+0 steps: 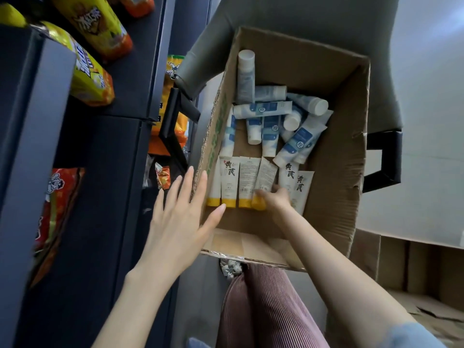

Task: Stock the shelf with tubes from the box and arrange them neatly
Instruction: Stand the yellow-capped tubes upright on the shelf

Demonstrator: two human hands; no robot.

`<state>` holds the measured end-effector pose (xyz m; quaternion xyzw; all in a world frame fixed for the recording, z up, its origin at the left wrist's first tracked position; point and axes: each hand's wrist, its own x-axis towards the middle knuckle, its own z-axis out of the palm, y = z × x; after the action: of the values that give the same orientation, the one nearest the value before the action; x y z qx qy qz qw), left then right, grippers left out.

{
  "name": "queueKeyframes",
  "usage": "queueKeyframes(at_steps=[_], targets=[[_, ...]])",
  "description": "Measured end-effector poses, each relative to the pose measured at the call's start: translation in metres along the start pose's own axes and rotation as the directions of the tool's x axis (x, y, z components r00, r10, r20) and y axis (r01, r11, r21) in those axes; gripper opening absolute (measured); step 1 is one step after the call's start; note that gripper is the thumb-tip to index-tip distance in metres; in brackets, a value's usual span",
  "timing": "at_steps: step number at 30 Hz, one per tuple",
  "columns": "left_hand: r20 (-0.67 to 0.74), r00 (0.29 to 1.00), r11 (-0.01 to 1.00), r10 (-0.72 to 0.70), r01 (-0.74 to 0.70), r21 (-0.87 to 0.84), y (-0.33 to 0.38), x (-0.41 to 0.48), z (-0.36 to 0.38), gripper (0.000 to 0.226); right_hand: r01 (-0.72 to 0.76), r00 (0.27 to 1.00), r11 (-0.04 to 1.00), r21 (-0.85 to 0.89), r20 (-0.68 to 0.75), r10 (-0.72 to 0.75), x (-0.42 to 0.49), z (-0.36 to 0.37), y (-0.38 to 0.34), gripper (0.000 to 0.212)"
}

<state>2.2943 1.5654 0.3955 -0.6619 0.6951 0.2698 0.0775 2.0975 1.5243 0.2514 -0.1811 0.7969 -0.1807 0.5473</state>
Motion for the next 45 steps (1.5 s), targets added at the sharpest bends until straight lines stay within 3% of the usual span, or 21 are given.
queueKeyframes(at_steps=[3, 6, 9, 14, 16, 18, 20, 22, 25, 30, 35, 39, 40, 42, 45], targets=[[-0.006, 1.000, 1.000, 0.000, 0.000, 0.010, 0.006, 0.002, -0.003, 0.076, -0.136, 0.975, 0.948, 0.289, 0.211, 0.075, -0.017, -0.020, -0.014, 0.055], [-0.019, 1.000, 1.000, 0.012, -0.012, 0.008, 0.014, 0.003, -0.007, 0.078, -0.200, 0.899, 0.892, 0.406, 0.437, 0.003, -0.043, -0.039, -0.028, 0.049], [-0.038, 0.999, 0.998, 0.018, -0.021, -0.064, 0.022, 0.007, -0.012, 0.076, -0.238, 0.764, 0.837, 0.494, 0.627, -0.153, -0.071, -0.050, -0.035, 0.047], [-0.068, 0.998, 0.949, 0.006, -0.027, -0.315, 0.034, 0.016, -0.015, 0.070, -0.255, 0.553, 0.837, 0.484, 0.783, -0.285, -0.099, -0.053, -0.038, 0.049], [-0.035, 0.999, 0.837, 0.016, -0.032, -0.547, 0.038, 0.020, -0.016, 0.065, -0.291, 0.475, 0.831, 0.474, 0.826, -0.304, -0.103, -0.050, -0.037, 0.050], [0.003, 1.000, 0.542, 0.023, -0.010, -0.840, 0.044, 0.021, -0.022, 0.054, -0.340, 0.423, 0.809, 0.479, 0.846, -0.323, -0.104, -0.047, -0.036, 0.056], [0.009, 1.000, 0.301, -0.001, 0.009, -0.953, 0.045, 0.023, -0.022, 0.049, -0.361, 0.403, 0.798, 0.483, 0.852, -0.334, -0.103, -0.046, -0.035, 0.061], [0.016, 0.999, 0.217, -0.035, 0.023, -0.976, 0.041, 0.024, -0.020, 0.048, -0.375, 0.378, 0.791, 0.484, 0.859, -0.346, -0.101, -0.046, -0.033, 0.059], [0.038, 0.998, 0.177, -0.049, 0.046, -0.983, 0.037, 0.024, -0.018, 0.042, -0.367, 0.353, 0.804, 0.468, 0.870, -0.345, -0.097, -0.046, -0.029, 0.058], [0.094, 0.994, 0.102, -0.054, 0.099, -0.990, 0.039, 0.022, -0.011, 0.047, -0.285, 0.406, 0.867, 0.408, 0.871, -0.276, -0.088, -0.050, -0.026, 0.059], [0.071, 0.993, 0.110, -0.093, 0.081, -0.991, 0.039, 0.022, -0.008, 0.050, -0.276, 0.449, 0.897, 0.346, 0.871, -0.198, -0.086, -0.049, -0.029, 0.063], [0.027, 0.993, 0.165, -0.114, 0.045, -0.985, 0.033, 0.022, -0.012, 0.042, -0.246, 0.499, 0.930, 0.273, 0.858, -0.120, -0.079, -0.042, -0.036, 0.039], [0.018, 0.992, 0.173, -0.122, 0.039, -0.984, 0.031, 0.022, -0.014, 0.041, -0.245, 0.534, 0.931, 0.272, 0.839, -0.105, -0.075, -0.039, -0.036, 0.030], [0.005, 0.989, 0.173, -0.151, 0.032, -0.984, 0.024, 0.023, -0.017, 0.041, -0.198, 0.669, 0.941, 0.276, 0.739, -0.075, -0.061, -0.031, -0.033, 0.016], [0.018, 0.979, 0.117, -0.203, 0.042, -0.992, 0.015, 0.024, -0.019, 0.043, -0.062, 0.897, 0.979, 0.197, 0.442, -0.032, -0.032, -0.019, -0.024, 0.007]])
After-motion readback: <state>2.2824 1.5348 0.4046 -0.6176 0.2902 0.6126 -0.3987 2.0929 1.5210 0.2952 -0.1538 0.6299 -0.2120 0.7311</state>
